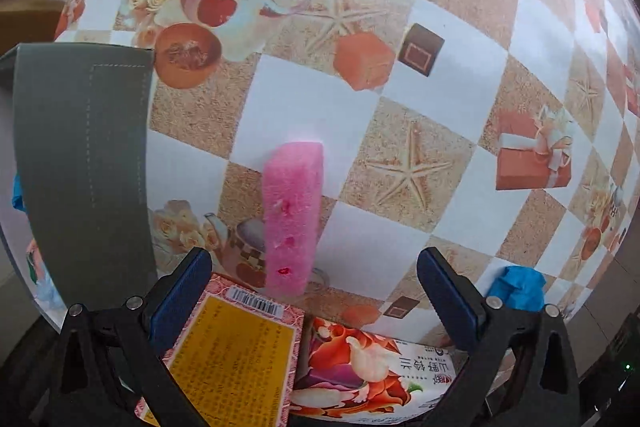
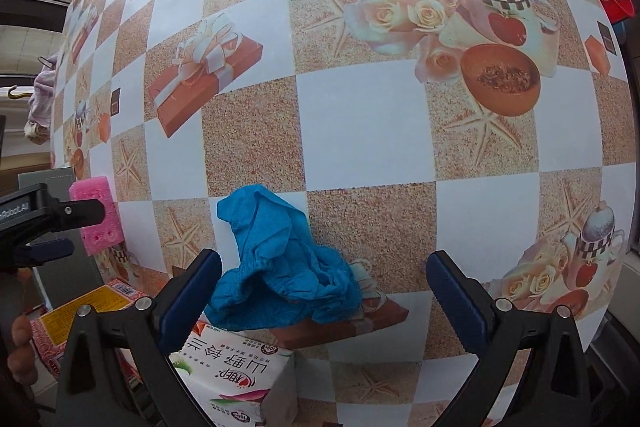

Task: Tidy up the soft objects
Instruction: 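Grasp pink foam sponge with left tool while right tool grasps blue crumpled cloth, then carry the pink sponge and blue cloth with both tools over the white box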

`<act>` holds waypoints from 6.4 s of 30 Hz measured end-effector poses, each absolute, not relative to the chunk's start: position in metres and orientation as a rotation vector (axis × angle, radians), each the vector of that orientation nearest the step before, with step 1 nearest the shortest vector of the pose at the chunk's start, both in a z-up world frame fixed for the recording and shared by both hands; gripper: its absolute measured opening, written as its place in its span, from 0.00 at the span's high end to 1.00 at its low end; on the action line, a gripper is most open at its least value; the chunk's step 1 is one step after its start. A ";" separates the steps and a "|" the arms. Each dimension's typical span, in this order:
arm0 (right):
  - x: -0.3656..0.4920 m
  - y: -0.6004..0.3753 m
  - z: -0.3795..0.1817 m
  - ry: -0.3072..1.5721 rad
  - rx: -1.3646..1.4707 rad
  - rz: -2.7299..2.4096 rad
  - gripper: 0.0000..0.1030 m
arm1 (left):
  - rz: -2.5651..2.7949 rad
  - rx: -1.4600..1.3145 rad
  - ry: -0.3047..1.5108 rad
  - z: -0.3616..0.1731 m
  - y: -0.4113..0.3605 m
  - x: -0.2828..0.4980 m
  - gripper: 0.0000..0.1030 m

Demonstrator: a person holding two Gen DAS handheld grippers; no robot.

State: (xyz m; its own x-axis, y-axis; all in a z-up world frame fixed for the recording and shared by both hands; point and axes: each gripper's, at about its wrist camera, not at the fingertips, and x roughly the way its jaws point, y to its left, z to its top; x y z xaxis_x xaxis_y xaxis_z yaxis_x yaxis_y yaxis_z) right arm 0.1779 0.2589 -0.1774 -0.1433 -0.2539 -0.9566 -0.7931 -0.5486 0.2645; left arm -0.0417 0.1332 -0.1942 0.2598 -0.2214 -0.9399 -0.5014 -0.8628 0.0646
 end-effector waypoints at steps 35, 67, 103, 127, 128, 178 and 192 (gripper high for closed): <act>0.154 0.257 -0.212 0.719 -1.946 1.849 0.00 | 1.689 -2.117 0.624 -0.227 0.153 -0.028 0.00; 0.153 0.260 -0.161 0.783 -1.807 1.915 0.60 | 1.621 -1.732 0.834 -0.171 0.191 0.032 0.55; 0.267 0.155 -0.086 1.184 -1.404 1.656 0.60 | 1.175 -1.259 0.824 -0.026 0.070 0.140 0.55; 0.184 0.055 -0.017 1.059 -1.428 1.897 0.60 | 1.435 -1.162 0.639 0.028 -0.054 0.056 0.55; 0.178 0.052 -0.014 1.047 -1.436 1.913 0.60 | 1.462 -1.172 0.625 0.028 -0.059 0.048 0.55; -0.019 -0.056 -0.038 0.720 -1.917 2.179 0.60 | 1.845 -1.641 0.517 -0.060 -0.181 -0.090 0.55; -0.062 -0.032 -0.036 0.728 -1.853 2.191 0.60 | 1.921 -1.583 0.515 -0.054 -0.152 -0.136 0.55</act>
State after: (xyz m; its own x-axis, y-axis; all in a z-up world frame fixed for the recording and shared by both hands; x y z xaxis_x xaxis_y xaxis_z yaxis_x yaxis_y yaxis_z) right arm -0.0618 -0.0316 -0.0362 -0.2067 -0.1719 -0.9632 -0.4388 -0.8636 0.2483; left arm -0.1356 -0.1525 -0.0536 -0.1175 0.1966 -0.9734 -0.6569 -0.7505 -0.0722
